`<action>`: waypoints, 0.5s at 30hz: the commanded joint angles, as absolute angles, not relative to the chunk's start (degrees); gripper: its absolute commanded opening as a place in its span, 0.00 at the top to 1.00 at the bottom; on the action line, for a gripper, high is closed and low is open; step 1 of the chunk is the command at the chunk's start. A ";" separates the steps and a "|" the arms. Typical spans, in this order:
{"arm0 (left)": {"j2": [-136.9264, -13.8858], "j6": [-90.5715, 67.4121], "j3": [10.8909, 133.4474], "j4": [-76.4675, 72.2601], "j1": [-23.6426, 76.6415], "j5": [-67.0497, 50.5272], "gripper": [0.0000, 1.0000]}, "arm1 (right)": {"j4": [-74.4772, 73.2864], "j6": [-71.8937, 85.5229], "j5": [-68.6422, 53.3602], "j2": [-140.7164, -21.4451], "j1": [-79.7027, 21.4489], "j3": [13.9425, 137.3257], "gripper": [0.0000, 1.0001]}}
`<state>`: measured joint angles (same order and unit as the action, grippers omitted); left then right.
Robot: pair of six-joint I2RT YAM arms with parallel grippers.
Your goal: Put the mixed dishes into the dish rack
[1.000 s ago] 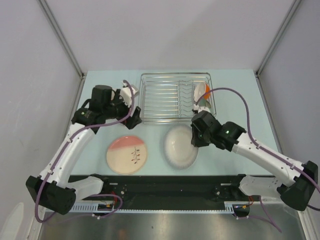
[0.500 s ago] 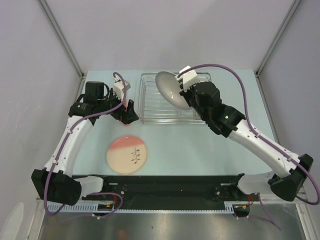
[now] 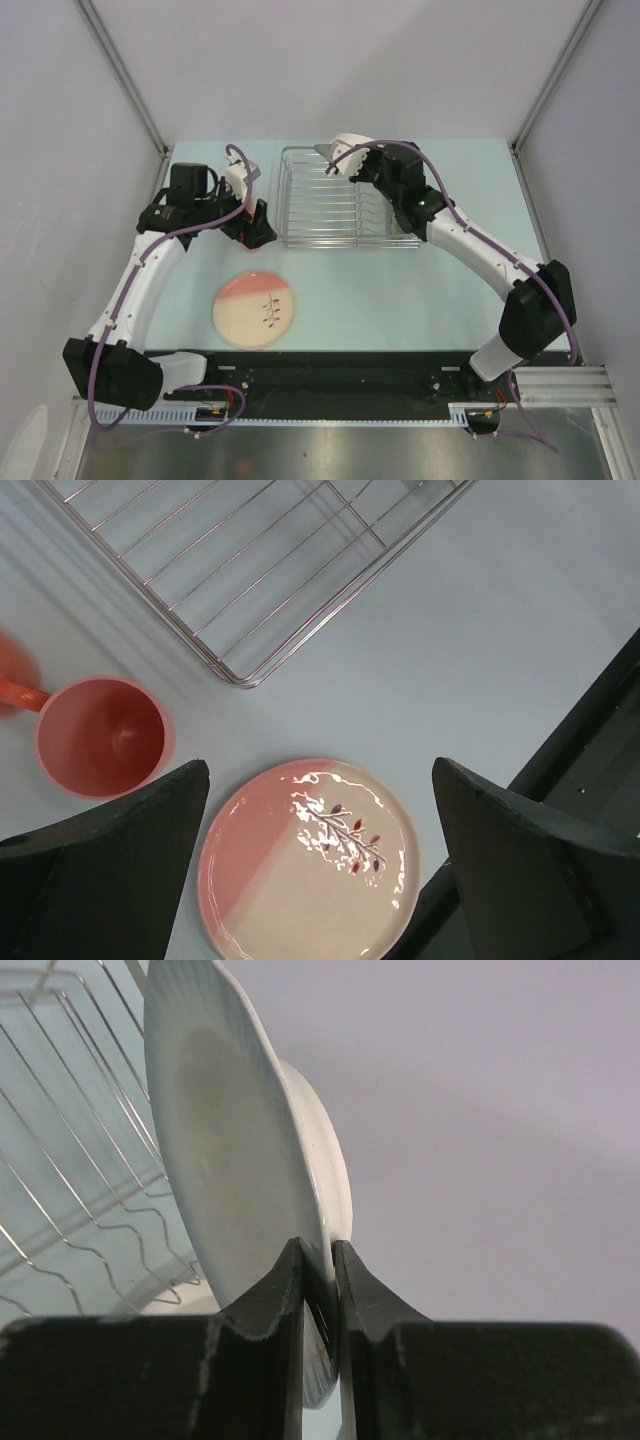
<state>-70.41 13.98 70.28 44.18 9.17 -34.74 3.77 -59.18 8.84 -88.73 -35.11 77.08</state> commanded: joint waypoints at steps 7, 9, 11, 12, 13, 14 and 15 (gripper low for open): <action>-71.54 14.59 70.14 42.10 8.70 -35.07 0.00 | 22.49 -71.63 1.15 -94.48 -27.96 79.80 1.00; -71.46 14.59 69.61 41.40 8.70 -34.98 0.00 | 22.59 -71.54 0.53 -95.71 -27.34 80.42 1.00; -71.72 14.68 69.61 41.22 8.70 -34.80 0.00 | 22.24 -72.94 0.53 -97.55 -27.07 81.21 1.00; -71.89 15.03 69.52 41.48 8.70 -34.63 0.00 | 22.32 -73.38 0.53 -97.99 -26.98 81.30 1.00; -72.16 15.29 69.61 41.57 8.70 -34.63 0.00 | 22.59 -73.82 0.53 -99.04 -26.98 81.39 1.00; -72.25 15.47 69.61 41.57 8.70 -34.54 0.00 | 23.02 -74.70 -1.04 -99.49 -26.72 81.65 1.00; -72.16 15.56 69.44 41.66 8.70 -34.37 0.01 | 23.46 -75.05 -1.23 -100.01 -26.63 81.74 1.00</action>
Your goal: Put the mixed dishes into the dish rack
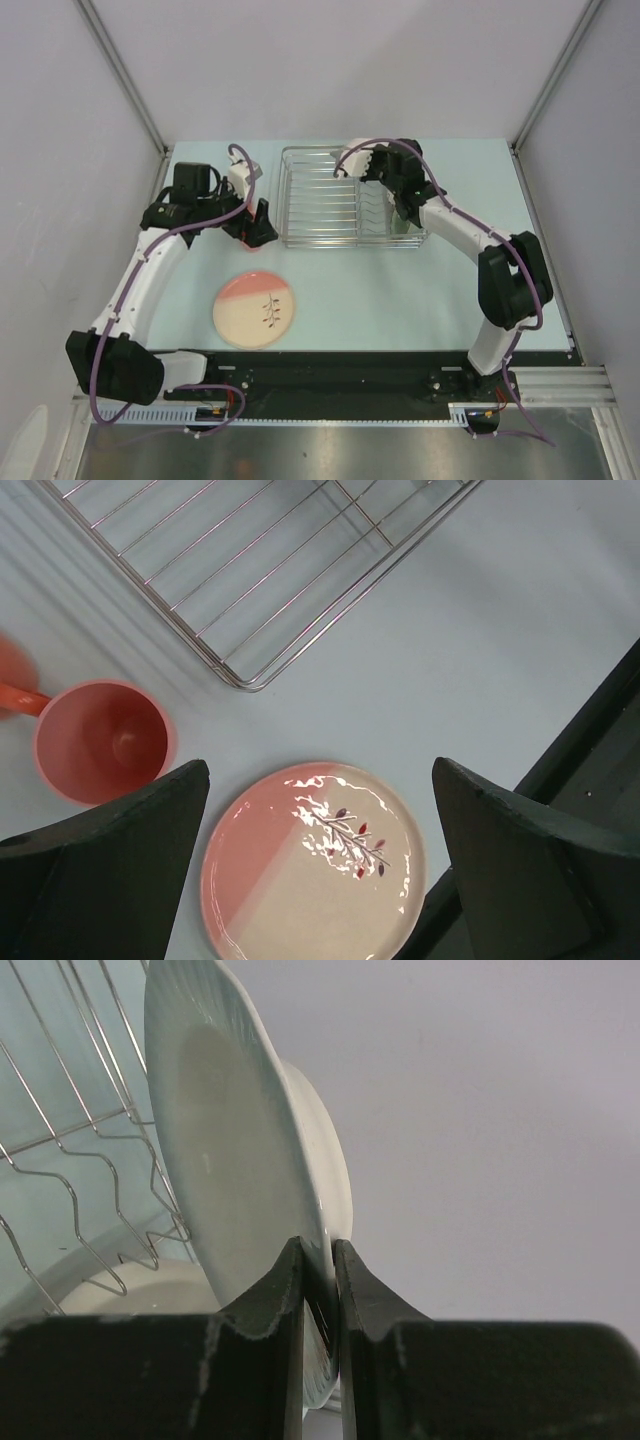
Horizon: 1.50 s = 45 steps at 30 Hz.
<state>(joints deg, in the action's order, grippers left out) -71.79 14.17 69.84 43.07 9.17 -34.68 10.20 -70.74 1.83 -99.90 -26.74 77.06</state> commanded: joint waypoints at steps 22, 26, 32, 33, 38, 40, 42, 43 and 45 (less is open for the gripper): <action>-72.95 15.82 66.18 39.55 8.61 -34.19 0.00 | 25.66 -77.52 -4.83 -96.59 -26.63 82.44 1.00; -73.65 15.65 66.27 39.64 8.61 -34.37 0.00 | 26.72 -77.52 -5.36 -96.42 -25.67 82.18 1.00; -73.74 15.73 66.27 39.64 8.61 -34.37 0.00 | 27.69 -76.20 -6.59 -97.55 -23.91 82.70 1.00; -73.74 15.82 66.36 39.55 8.61 -34.37 0.00 | 27.77 -76.20 -6.68 -97.82 -23.65 82.71 1.00; -74.09 16.00 65.92 39.55 8.61 -34.28 0.00 | 28.65 -75.59 -7.30 -98.09 -23.12 82.97 1.00; -74.35 16.00 65.66 39.20 8.53 -34.37 0.00 | 28.74 -75.24 -7.38 -97.82 -22.94 82.79 1.00; -74.53 16.00 65.57 39.20 8.61 -34.45 0.00 | 28.30 -75.06 -7.47 -97.12 -23.03 82.71 1.00; -74.44 15.91 65.39 39.11 8.61 -34.63 0.00 | 28.30 -74.88 -7.56 -96.95 -22.94 82.53 1.00; -74.36 15.82 65.04 38.94 8.61 -34.63 0.00 | 27.95 -74.71 -7.65 -95.90 -23.12 82.36 1.00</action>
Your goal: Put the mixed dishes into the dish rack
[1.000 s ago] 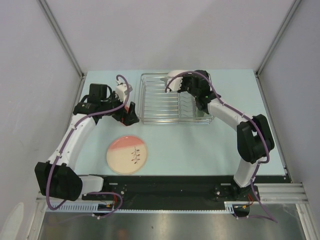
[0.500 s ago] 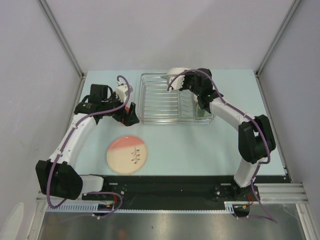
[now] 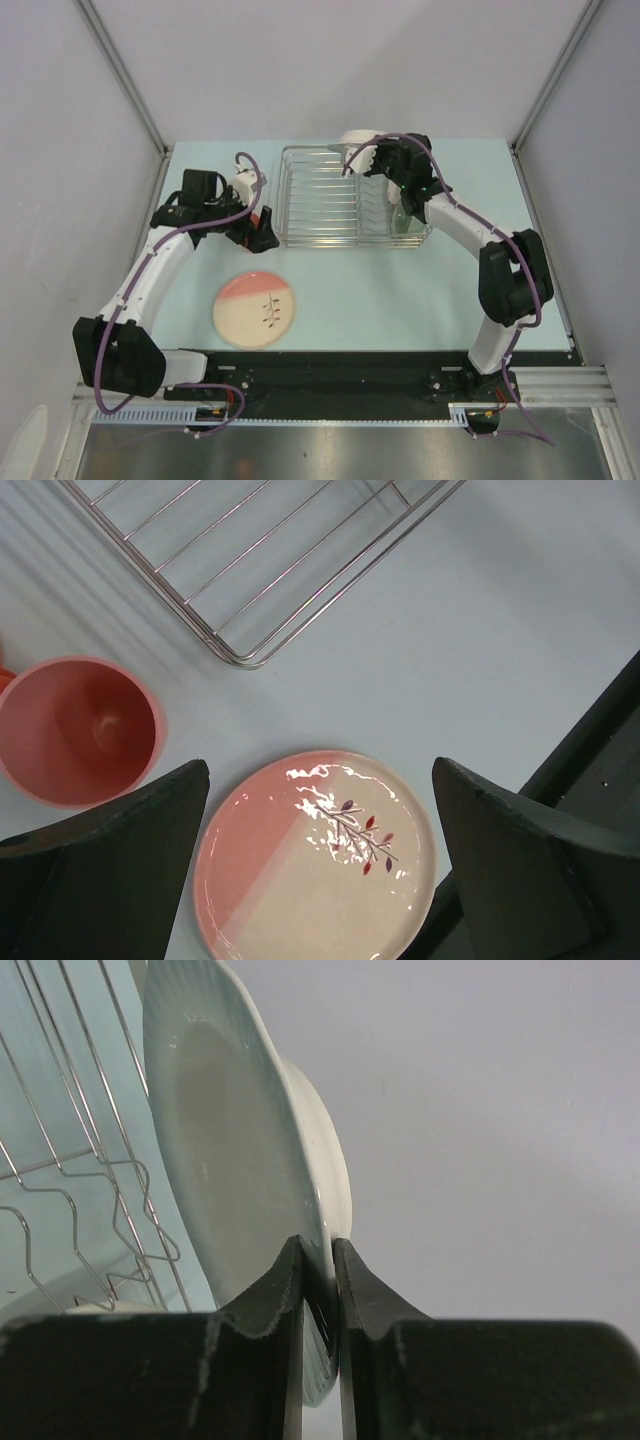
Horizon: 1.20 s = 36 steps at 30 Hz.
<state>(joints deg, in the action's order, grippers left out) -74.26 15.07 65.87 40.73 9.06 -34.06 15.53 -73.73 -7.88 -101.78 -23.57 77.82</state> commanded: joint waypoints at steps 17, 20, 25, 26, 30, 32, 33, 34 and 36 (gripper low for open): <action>-74.18 15.91 64.51 38.41 8.53 -34.54 0.00 | 28.04 -71.81 -8.96 -99.49 -21.36 80.95 1.00; -74.27 16.00 64.69 38.50 8.61 -34.45 0.00 | 28.21 -71.28 -10.37 -100.63 -20.22 80.86 1.00; -74.01 16.52 65.21 39.02 8.61 -34.19 0.00 | 28.92 -71.02 -13.36 -102.39 -18.37 81.04 1.00; -73.92 16.61 65.30 39.02 8.61 -33.93 0.00 | 28.57 -71.02 -13.53 -102.48 -18.37 81.04 1.00; -73.92 16.96 65.21 39.11 8.61 -33.92 0.00 | 28.47 -70.84 -13.10 -103.45 -18.54 80.33 1.00; -73.92 16.96 65.30 39.11 8.61 -33.93 0.00 | 28.65 -70.32 -12.92 -103.97 -18.54 80.25 1.00; -74.00 17.05 65.30 39.11 8.61 -33.93 0.00 | 28.57 -70.31 -12.83 -104.06 -18.46 80.24 1.00; -73.83 17.22 65.39 39.11 8.61 -33.93 0.00 | 28.48 -70.14 -12.48 -104.24 -18.63 80.16 1.00; -73.92 17.31 65.48 39.02 8.61 -33.75 0.00 | 28.30 -69.87 -12.22 -104.59 -18.63 80.16 1.00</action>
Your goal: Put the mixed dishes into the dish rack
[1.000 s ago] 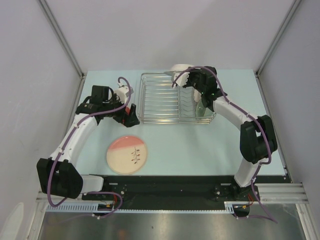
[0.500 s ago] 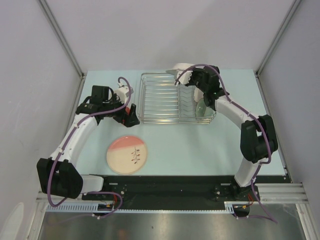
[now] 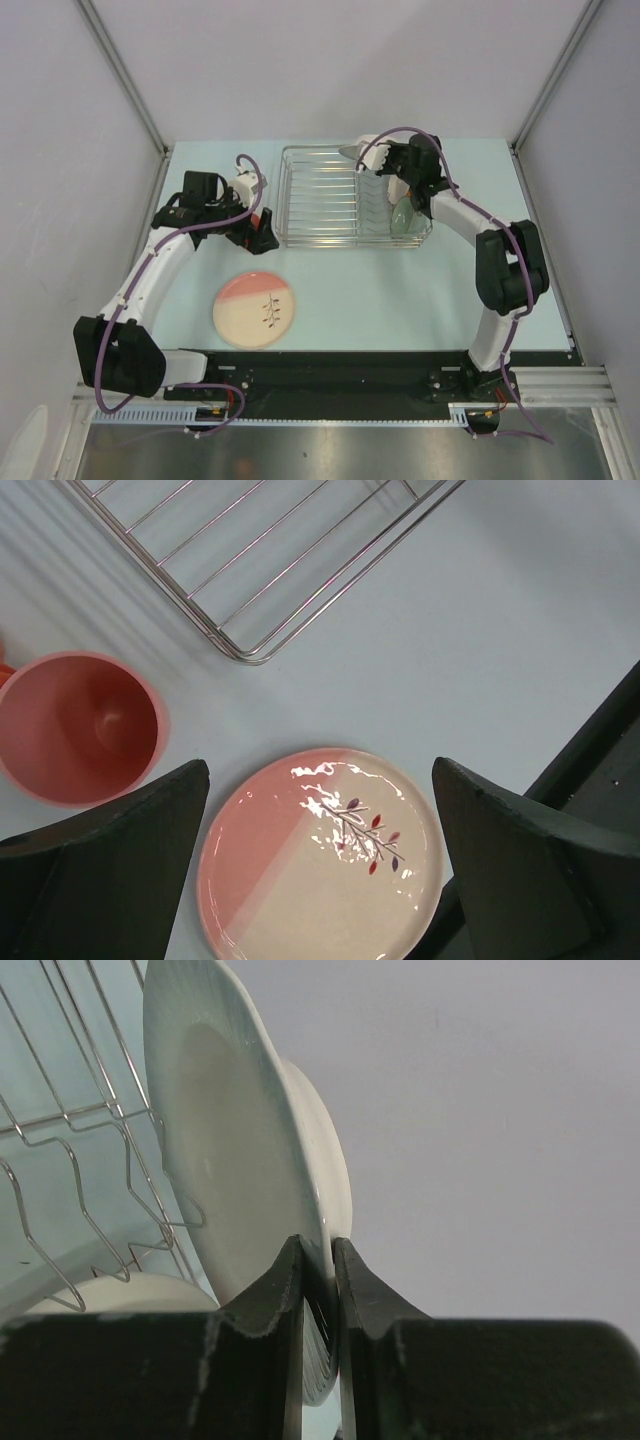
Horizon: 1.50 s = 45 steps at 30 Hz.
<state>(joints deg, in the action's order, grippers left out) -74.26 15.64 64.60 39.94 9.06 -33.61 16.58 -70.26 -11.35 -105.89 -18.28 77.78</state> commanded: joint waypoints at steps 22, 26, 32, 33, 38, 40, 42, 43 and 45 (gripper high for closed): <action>-74.27 18.02 64.95 38.85 8.17 -34.36 0.00 | 40.94 -63.46 2.26 -112.41 -20.91 76.21 0.72; -73.83 18.02 64.60 38.76 8.17 -34.37 0.00 | 45.08 -60.92 6.67 -112.59 -21.88 73.83 0.57; -73.30 18.11 64.07 38.85 8.09 -33.93 0.00 | 45.88 -57.84 11.24 -111.89 -22.50 72.86 0.37; -73.30 18.19 64.16 39.02 8.09 -33.93 0.00 | 45.97 -57.31 11.60 -111.80 -22.50 72.86 0.36; -73.30 18.02 64.34 38.85 8.09 -34.01 0.00 | 45.62 -54.41 13.45 -110.48 -22.50 72.69 0.34; -73.48 17.93 64.42 38.94 8.09 -34.01 0.00 | 45.09 -53.53 13.62 -109.69 -22.41 72.77 0.33; -73.48 17.84 64.69 38.94 8.09 -34.01 0.00 | 45.09 -52.74 13.62 -109.42 -22.24 72.77 0.32; -73.39 17.75 64.60 38.94 8.09 -34.19 0.00 | 45.61 -52.13 13.80 -109.42 -21.98 72.77 0.32; -73.39 17.58 64.69 38.94 8.09 -34.28 0.00 | 46.31 -51.77 13.71 -109.34 -21.88 72.86 0.31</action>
